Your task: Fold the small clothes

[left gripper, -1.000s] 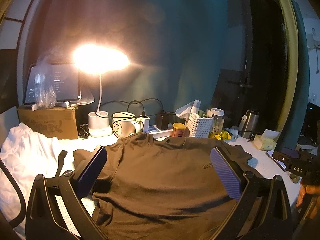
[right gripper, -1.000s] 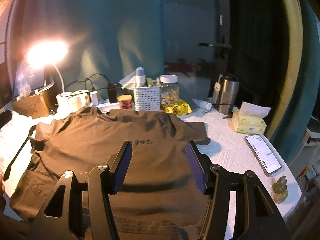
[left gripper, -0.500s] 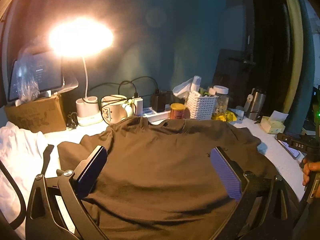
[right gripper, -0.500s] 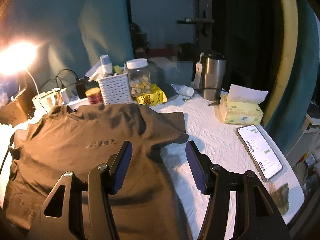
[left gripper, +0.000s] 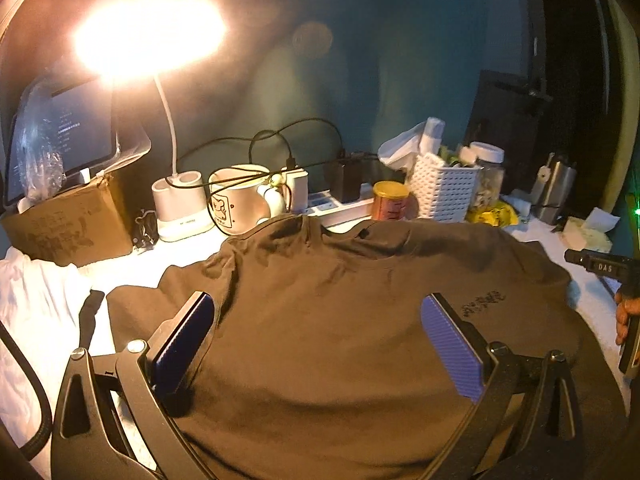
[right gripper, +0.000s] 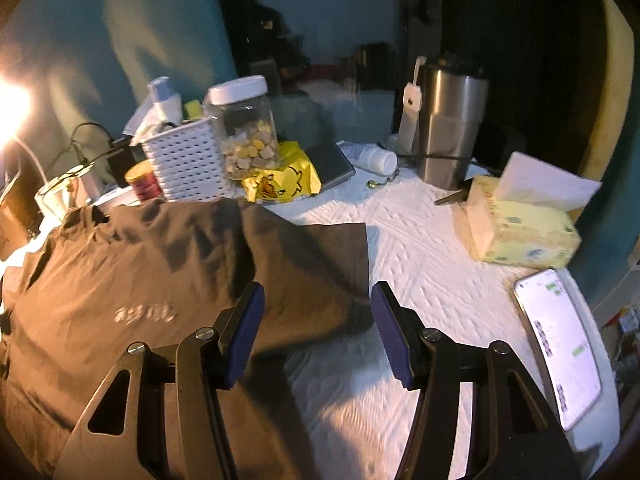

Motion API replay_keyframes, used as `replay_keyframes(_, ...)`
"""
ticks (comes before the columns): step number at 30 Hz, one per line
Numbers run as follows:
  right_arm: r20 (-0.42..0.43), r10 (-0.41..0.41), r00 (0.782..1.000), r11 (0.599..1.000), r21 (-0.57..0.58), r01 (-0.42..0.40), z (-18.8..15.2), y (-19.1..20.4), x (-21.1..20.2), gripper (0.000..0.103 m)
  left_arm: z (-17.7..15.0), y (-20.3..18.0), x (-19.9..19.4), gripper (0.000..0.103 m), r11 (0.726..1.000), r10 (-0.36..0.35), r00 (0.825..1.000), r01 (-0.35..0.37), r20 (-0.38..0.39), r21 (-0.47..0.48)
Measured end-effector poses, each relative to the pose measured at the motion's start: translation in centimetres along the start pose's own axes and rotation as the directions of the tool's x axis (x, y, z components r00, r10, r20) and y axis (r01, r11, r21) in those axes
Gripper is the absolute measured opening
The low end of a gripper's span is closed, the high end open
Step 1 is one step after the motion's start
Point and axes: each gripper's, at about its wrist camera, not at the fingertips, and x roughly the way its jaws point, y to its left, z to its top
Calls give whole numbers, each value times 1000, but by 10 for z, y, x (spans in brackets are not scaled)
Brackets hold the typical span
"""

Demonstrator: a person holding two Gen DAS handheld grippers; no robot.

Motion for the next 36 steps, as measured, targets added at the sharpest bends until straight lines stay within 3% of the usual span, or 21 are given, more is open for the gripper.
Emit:
replay_keyframes(11, -78, -34, 996, 999, -15, 33, 27, -20, 73, 60, 2, 10, 41, 102, 998, 70, 994, -69, -79, 6)
replay_keyframes(20, -124, -5, 992, 1000, -4, 5, 26, -22, 101, 59, -1, 21, 61, 102, 996, 91, 988, -93, -125, -11)
replay_keyframes(22, -126, -11, 992, 1000, -24, 8, 26, -18, 103, 49, -1, 23, 64, 102, 996, 85, 987, -88, -133, -15)
replay_keyframes(26, -125, -7, 992, 997, -80, -3, 26, -7, 104, 10, 0, 23, 63, 102, 997, 77, 989, -80, -125, -15)
replay_keyframes(36, -55, -8, 998, 993, -122, 2, 43, 10, 78, 7, 1, 32, 46, 102, 997, 63, 994, -66, -92, -38)
